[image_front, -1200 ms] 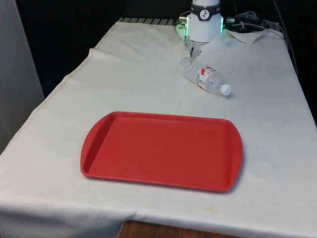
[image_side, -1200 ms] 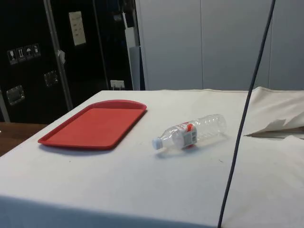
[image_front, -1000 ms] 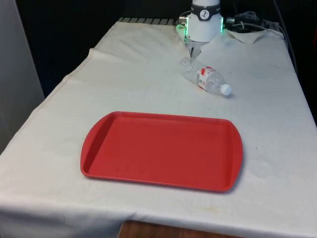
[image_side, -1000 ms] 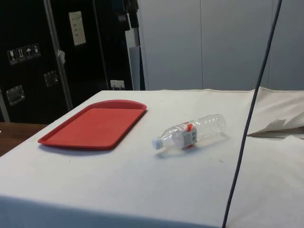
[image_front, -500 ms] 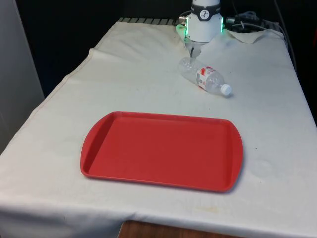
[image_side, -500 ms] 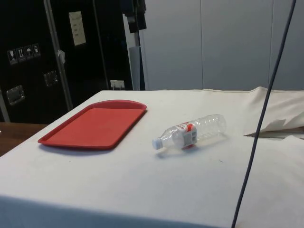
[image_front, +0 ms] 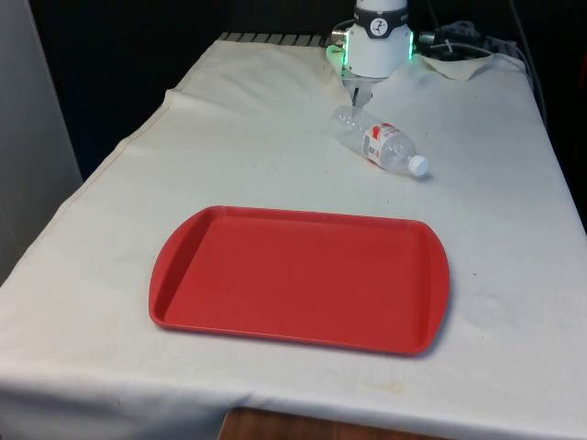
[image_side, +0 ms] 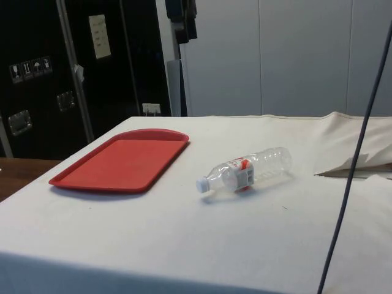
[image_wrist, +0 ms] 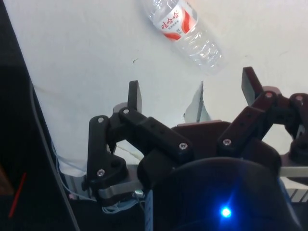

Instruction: Place the bottle upright on the tray.

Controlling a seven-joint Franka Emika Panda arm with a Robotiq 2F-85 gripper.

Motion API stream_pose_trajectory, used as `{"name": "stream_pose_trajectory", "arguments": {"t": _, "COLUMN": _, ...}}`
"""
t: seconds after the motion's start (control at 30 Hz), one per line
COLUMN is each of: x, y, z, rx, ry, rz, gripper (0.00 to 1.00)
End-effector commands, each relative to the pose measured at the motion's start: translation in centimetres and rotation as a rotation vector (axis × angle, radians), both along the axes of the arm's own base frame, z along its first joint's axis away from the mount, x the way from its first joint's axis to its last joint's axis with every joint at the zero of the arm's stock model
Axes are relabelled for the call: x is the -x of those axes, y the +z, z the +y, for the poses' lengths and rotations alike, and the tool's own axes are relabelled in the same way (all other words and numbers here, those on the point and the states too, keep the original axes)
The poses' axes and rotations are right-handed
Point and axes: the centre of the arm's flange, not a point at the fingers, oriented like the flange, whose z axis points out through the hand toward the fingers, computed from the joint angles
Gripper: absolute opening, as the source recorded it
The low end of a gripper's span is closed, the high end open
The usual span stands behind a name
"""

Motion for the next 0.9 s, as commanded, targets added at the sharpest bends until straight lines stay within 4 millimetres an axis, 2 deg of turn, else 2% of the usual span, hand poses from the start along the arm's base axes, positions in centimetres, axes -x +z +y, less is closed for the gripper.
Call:
{"name": "stream_pose_trajectory", "arguments": {"t": 0.0, "x": 0.2, "y": -0.1, "z": 0.1, "rx": 0.0, "ry": 0.001, "rz": -0.001, "gripper": 1.0}}
{"name": "stream_pose_trajectory", "arguments": {"t": 0.87, "x": 4.8, "y": -0.6, "z": 2.9, "rx": 0.011, "ry": 0.024, "rz": -0.031, "gripper": 1.0}}
